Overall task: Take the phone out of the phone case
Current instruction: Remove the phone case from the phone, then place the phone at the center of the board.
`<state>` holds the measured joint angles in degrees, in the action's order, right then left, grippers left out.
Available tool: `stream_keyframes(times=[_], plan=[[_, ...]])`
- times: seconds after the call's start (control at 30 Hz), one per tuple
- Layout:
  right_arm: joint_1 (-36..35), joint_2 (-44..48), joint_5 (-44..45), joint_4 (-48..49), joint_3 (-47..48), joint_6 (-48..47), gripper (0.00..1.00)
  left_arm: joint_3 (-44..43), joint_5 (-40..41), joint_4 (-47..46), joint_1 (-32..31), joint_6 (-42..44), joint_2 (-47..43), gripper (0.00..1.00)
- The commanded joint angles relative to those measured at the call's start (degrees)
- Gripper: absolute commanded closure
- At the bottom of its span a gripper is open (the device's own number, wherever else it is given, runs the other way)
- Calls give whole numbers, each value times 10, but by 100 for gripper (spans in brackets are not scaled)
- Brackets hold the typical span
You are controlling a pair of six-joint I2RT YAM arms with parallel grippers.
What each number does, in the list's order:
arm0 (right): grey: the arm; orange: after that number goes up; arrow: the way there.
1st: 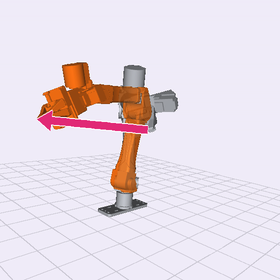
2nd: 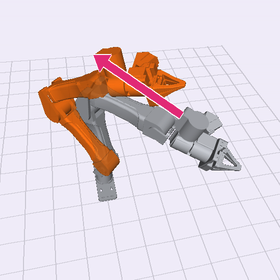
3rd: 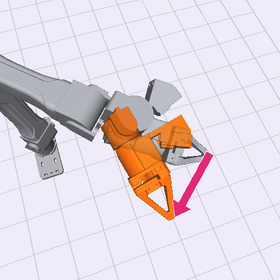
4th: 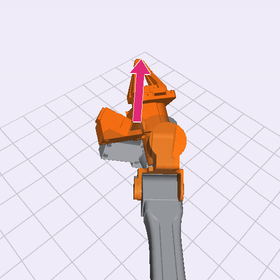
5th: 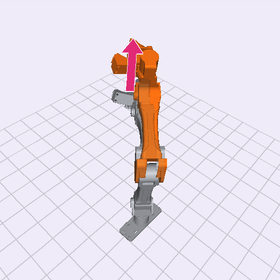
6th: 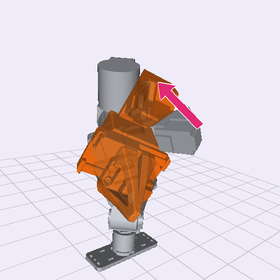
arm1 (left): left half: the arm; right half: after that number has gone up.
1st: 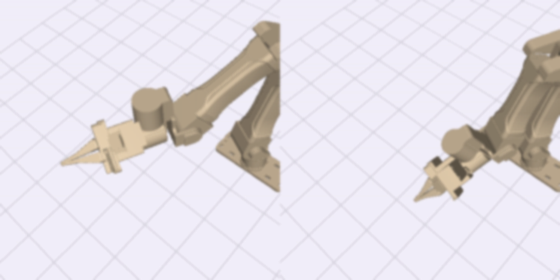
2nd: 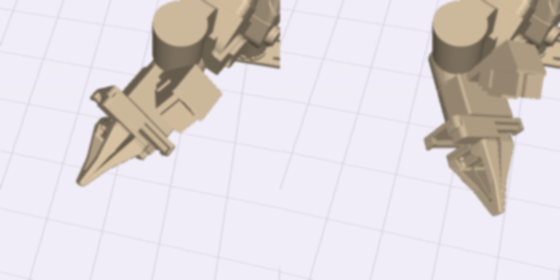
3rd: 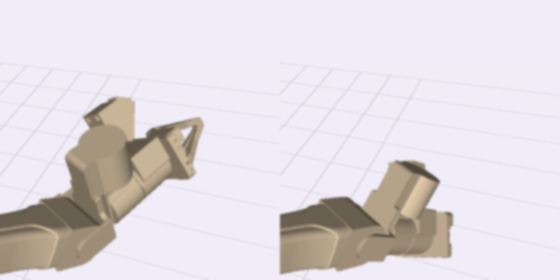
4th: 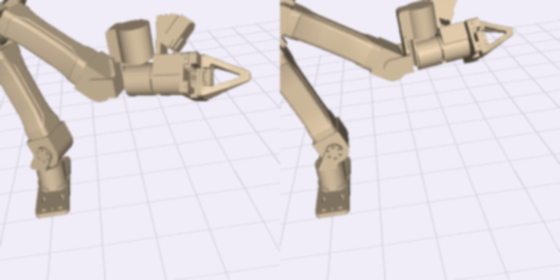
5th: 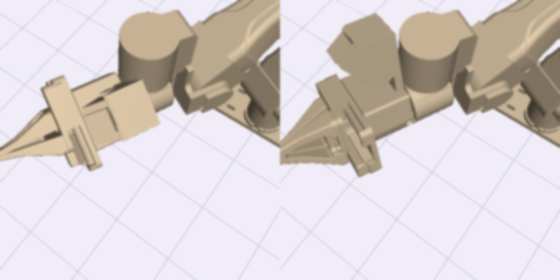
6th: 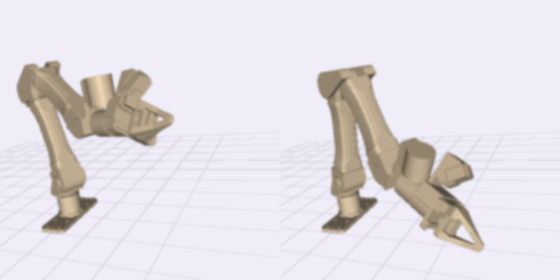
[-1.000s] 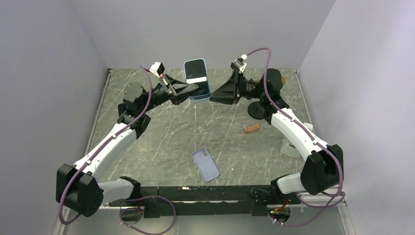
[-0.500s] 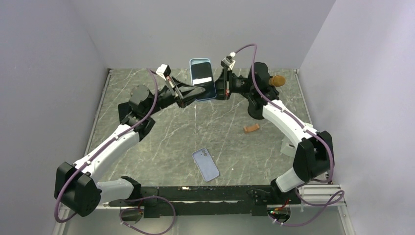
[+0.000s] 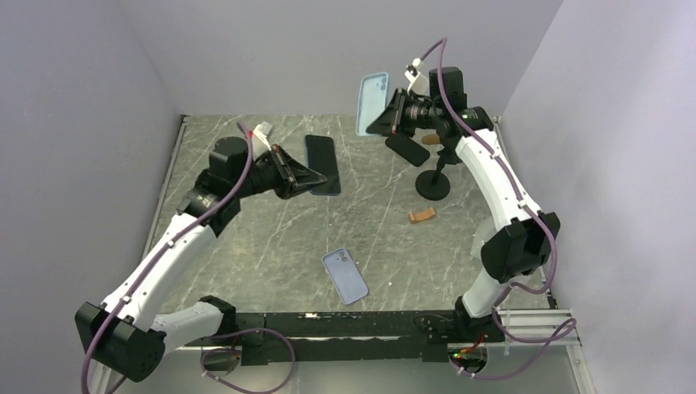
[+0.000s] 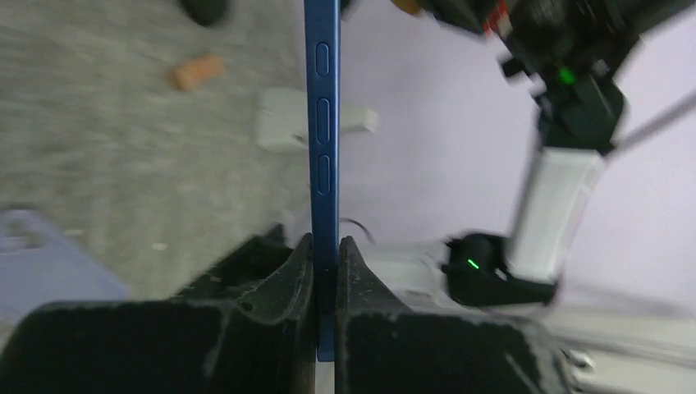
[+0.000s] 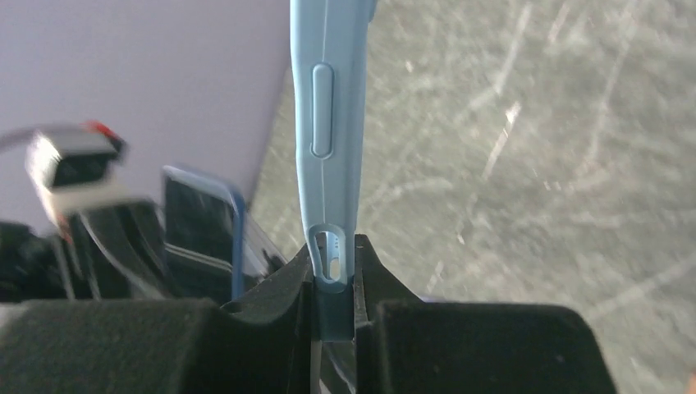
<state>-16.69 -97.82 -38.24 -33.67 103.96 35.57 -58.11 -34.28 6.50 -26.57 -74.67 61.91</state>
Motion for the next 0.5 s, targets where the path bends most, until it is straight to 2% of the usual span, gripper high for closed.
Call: stream_keyframes(times=[0.0,0.1,0.27,0.37,0.47], plan=[[-10,80,38,-115,-73,-116,100,-87,81,314,75,261,17,100],[-28,139,4,-125,-139,-142,100,-85,108,380,143,339,59,100],[-71,205,-60,-129,-269,-166,100,-74,125,360,239,441,150,100],[-86,233,-75,-127,-328,-168,100,-102,79,361,295,478,228,100],[-96,248,-78,-134,-356,-170,100,-162,87,390,324,514,303,100]])
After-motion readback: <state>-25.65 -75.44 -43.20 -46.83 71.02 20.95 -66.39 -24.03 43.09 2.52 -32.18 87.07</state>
